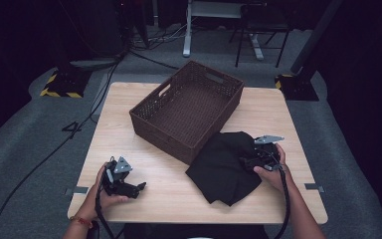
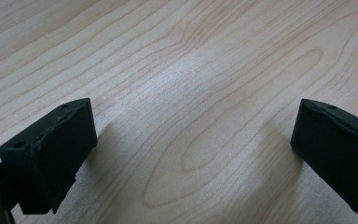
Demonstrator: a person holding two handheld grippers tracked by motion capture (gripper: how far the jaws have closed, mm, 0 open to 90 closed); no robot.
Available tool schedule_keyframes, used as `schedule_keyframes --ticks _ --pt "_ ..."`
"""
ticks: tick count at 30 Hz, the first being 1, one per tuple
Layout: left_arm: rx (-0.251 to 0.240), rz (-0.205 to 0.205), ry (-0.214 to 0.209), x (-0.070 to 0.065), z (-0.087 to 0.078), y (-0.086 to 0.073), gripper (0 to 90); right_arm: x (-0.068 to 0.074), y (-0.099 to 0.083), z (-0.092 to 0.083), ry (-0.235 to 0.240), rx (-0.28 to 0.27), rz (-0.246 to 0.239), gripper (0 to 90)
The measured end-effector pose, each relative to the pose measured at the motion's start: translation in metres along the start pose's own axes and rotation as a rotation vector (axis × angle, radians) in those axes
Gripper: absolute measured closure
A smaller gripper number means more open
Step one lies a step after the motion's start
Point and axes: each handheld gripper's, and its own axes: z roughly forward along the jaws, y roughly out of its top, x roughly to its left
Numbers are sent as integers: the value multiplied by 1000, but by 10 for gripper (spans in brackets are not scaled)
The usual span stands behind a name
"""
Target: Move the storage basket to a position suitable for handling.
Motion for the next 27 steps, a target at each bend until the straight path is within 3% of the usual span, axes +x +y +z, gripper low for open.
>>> schedule_keyframes --ticks 6,10,11,17,22,24,25,27 --pt "0 0 0 0 0 0 4 3 -3 1 -7 -6 -21 3" --pt "0 -1 1 0 0 0 4 5 1 -1 7 30 -29 89" --pt "-2 -5 4 -1 0 0 4 10 2 -6 15 42 -42 192" --pt "1 -5 8 -2 0 1 5 14 -1 -11 50 21 -59 392" --pt "-6 -13 14 -6 0 2 63 16 -3 -14 58 6 -73 484" --pt "-20 -5 18 -10 0 6 141 16 -4 -16 61 6 -78 510" --pt "-16 19 26 -11 -1 7 177 17 -4 -16 61 6 -81 522" --pt "-36 33 28 -16 -2 12 156 17 -4 -18 60 5 -89 554"
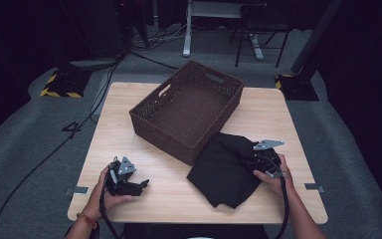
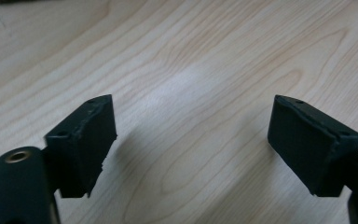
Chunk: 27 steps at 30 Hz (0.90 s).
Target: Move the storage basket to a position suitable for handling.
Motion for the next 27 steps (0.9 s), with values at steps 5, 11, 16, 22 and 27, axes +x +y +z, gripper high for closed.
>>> schedule_keyframes --ticks 5,11,16,22,27 --pt "-80 48 -25 -12 -8 22 163 -2 -3 -4 6 -12 5 608" --pt "-177 111 -81 -31 -10 67 162 -4 -7 -9 19 -21 14 658" --pt "-222 154 -113 -44 -1 97 163 -7 -12 -13 17 -32 34 642" --pt "-262 187 -132 -54 5 119 167 -10 -15 -19 -34 -60 43 296" --pt "-290 183 -155 -57 10 137 170 -13 -13 -33 -85 -108 91 162"
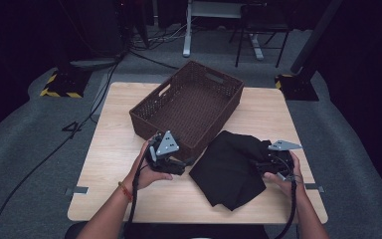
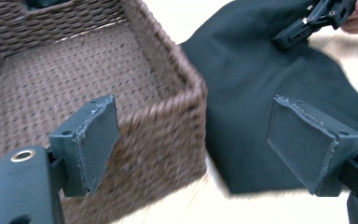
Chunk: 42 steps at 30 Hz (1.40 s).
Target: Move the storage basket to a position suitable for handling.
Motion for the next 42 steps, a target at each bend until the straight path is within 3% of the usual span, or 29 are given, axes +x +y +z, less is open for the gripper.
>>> schedule_keyframes --ticks 3,4,6,7,9,13,20,22,23,27,32,37,42 --pt "0 4 -7 0 7 5 172 -1 1 -3 -12 -9 -1 153" --pt "10 25 1 0 14 8 183 -5 0 0 -17 9 29 130" --pt "20 23 -31 0 22 10 207 -8 -2 9 -7 57 44 84" --pt "24 23 -22 -1 25 10 210 -9 -4 16 -8 93 50 21" --pt "41 29 -22 -1 32 11 236 -13 -7 25 1 126 58 0" --pt "55 26 -32 1 39 13 236 -17 -9 28 12 99 58 0" --pt "92 16 -35 5 52 11 290 -15 -6 35 16 112 40 4" --pt "92 15 -28 6 54 11 302 -13 -5 36 20 117 27 32" --pt "92 7 -37 7 56 11 354 -13 -4 36 28 119 20 59" --pt "106 22 -8 10 60 12 521 -7 1 36 74 112 -12 195" --pt "134 64 -66 13 59 12 582 -2 4 35 97 117 -37 309" --pt "146 63 -117 14 52 10 608 4 5 33 88 114 -59 403" --pt "149 67 -163 11 35 1 614 4 4 31 92 109 -73 445"
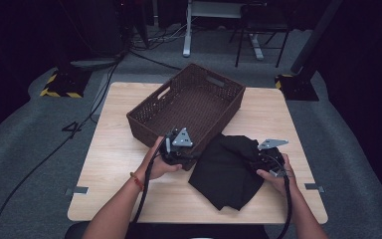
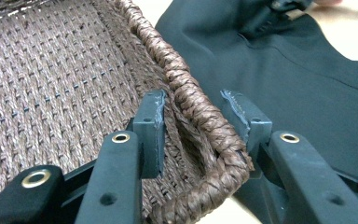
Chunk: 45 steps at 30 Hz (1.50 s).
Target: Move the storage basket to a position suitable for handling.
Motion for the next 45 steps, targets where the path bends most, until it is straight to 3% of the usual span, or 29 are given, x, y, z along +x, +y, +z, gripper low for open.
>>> schedule_keyframes --ticks 4,8,9,14,16,18,19,20,23,25,29,33,37,39,42,45 --pt "6 2 -7 -4 -11 -7 609 2 0 -2 -12 -2 -17 488" --pt "9 3 12 -9 -25 -17 598 6 0 -4 -22 -7 -33 538" --pt "10 -1 18 -10 -29 -20 597 8 -1 -5 -15 -11 -34 587" --pt "19 2 55 -14 -43 -27 610 5 -5 -8 11 -24 -19 624" --pt "-13 -24 76 -15 -53 -31 593 4 -6 -9 22 -31 -15 640" --pt "-31 -35 73 -15 -56 -32 544 3 -8 -11 31 -38 -13 668" --pt "-73 -46 82 -16 -66 -31 500 3 -9 -12 36 -41 -10 682" --pt "-73 -46 82 -16 -66 -31 444 3 -9 -12 36 -41 -10 682" --pt "-108 -62 127 -24 -80 -29 306 2 -12 -15 48 -57 -6 713" --pt "-112 -61 143 -31 -87 -30 272 3 -13 -17 47 -66 -7 720" --pt "-108 -45 129 -47 -99 -37 246 2 -14 -23 54 -85 -3 734" --pt "-67 -11 65 -65 -102 -51 246 3 -13 -30 44 -115 -4 741" --pt "39 8 19 -77 -85 -73 245 5 -11 -35 39 -146 -13 746" --pt "94 -15 5 -77 -74 -88 246 6 -9 -38 37 -161 -14 748" --pt "147 -50 20 -72 -61 -105 247 8 -7 -42 28 -181 -21 748" --pt "172 -76 31 -65 -54 -115 246 9 -6 -42 27 -179 -28 748"
